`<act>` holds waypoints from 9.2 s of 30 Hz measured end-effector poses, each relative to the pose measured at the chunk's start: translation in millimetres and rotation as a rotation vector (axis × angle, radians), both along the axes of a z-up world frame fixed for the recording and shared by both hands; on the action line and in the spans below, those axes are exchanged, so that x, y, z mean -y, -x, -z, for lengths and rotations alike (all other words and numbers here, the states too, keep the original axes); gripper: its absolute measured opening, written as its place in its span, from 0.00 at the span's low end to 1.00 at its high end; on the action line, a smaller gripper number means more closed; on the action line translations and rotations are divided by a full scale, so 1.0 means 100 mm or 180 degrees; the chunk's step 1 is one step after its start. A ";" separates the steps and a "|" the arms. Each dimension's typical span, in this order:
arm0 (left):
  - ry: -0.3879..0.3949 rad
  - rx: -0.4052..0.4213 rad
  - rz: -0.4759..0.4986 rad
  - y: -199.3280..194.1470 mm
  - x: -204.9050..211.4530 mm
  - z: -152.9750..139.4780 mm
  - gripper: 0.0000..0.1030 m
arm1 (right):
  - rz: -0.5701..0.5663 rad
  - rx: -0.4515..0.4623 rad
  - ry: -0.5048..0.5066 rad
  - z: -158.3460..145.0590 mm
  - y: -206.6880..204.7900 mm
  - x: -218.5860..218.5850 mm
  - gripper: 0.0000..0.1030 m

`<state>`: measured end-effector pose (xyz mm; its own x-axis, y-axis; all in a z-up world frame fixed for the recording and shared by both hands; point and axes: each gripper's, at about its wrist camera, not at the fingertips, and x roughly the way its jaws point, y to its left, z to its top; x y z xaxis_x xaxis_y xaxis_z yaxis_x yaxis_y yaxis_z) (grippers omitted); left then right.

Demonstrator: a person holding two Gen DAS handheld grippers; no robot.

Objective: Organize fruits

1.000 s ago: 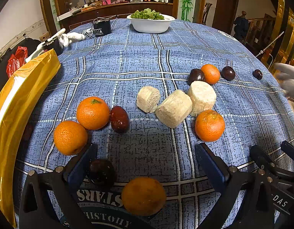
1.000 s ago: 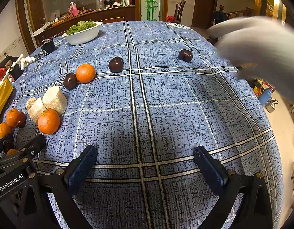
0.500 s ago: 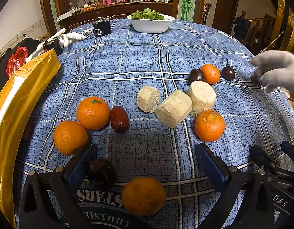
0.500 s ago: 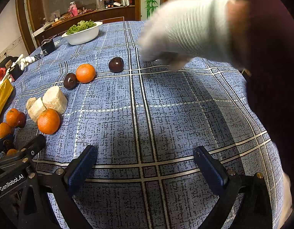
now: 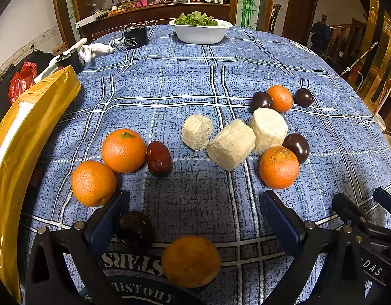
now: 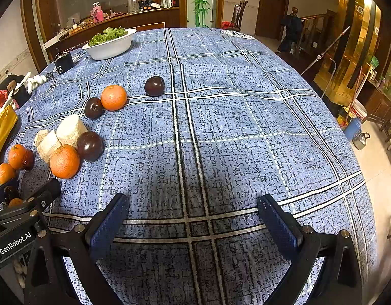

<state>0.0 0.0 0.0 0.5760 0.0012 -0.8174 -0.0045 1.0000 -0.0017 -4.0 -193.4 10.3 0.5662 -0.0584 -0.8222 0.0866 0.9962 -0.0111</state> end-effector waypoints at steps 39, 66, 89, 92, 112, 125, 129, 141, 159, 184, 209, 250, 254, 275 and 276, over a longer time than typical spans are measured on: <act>-0.0002 -0.0129 0.0198 0.03 -0.02 -0.02 1.00 | 0.0015 0.0002 -0.0006 0.00 0.01 0.00 1.00; 0.0284 0.1394 0.0007 1.37 -1.79 -1.26 0.95 | -0.0084 -0.0109 -0.0101 -0.30 0.25 -0.11 0.83; 0.0142 0.0231 0.0747 0.21 -1.04 -0.52 0.53 | -0.1377 -0.0007 -0.0915 -0.10 0.37 -1.42 0.36; 0.0119 0.0078 0.0774 0.11 -1.01 -0.41 0.53 | -0.1368 -0.0025 -0.1002 -0.10 0.39 -1.36 0.36; 0.0896 0.0579 0.0220 0.82 -1.94 -0.98 0.32 | -0.1557 0.0264 -0.1101 -0.68 0.75 -1.57 0.36; 0.0749 0.0556 -0.0909 1.22 -3.36 -0.72 0.32 | -0.2440 0.0117 -0.1095 -0.88 0.95 -3.15 0.36; 0.0874 0.0534 -0.1000 1.25 -3.53 -0.67 0.32 | -0.2570 -0.0047 -0.0986 -0.69 0.96 -3.53 0.37; 0.1143 0.0779 -0.0997 1.46 -3.54 -0.90 0.62 | -0.2473 0.0116 -0.0937 -0.71 1.03 -3.55 0.60; 0.0973 0.0385 0.0454 0.59 -1.63 -0.95 0.66 | -0.0845 0.0276 -0.0790 -0.50 0.44 -0.97 0.60; 0.0549 0.0180 0.0608 -0.08 -0.95 -0.30 0.33 | -0.0780 0.0155 -0.0751 -0.16 -0.09 -0.83 0.34; 0.1249 0.0749 0.0582 1.14 -1.16 -0.96 0.34 | -0.0456 0.0509 -0.0982 -0.56 1.48 -0.72 0.34; 0.1564 0.0856 0.0673 1.42 -1.39 -1.07 0.34 | -0.0593 0.0456 -0.0848 -0.54 1.56 -1.07 0.34; 0.1588 0.0865 0.0689 1.44 -1.39 -1.08 0.34 | -0.0592 0.0442 -0.0849 -0.52 1.55 -1.07 0.34; 0.1772 0.0972 0.0475 1.42 -1.82 -1.10 0.34 | -0.0709 0.0360 -0.0783 -0.51 1.47 -1.29 0.34; 0.1778 0.0982 0.0454 1.42 -1.87 -1.10 0.34 | -0.0731 0.0357 -0.0774 -0.53 1.45 -1.31 0.34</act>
<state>-141.7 186.9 110.3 0.7473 -0.4696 -0.4701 0.2119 0.8390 -0.5012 -149.1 -62.2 63.5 0.6294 0.2707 -0.7284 -0.1527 0.9622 0.2256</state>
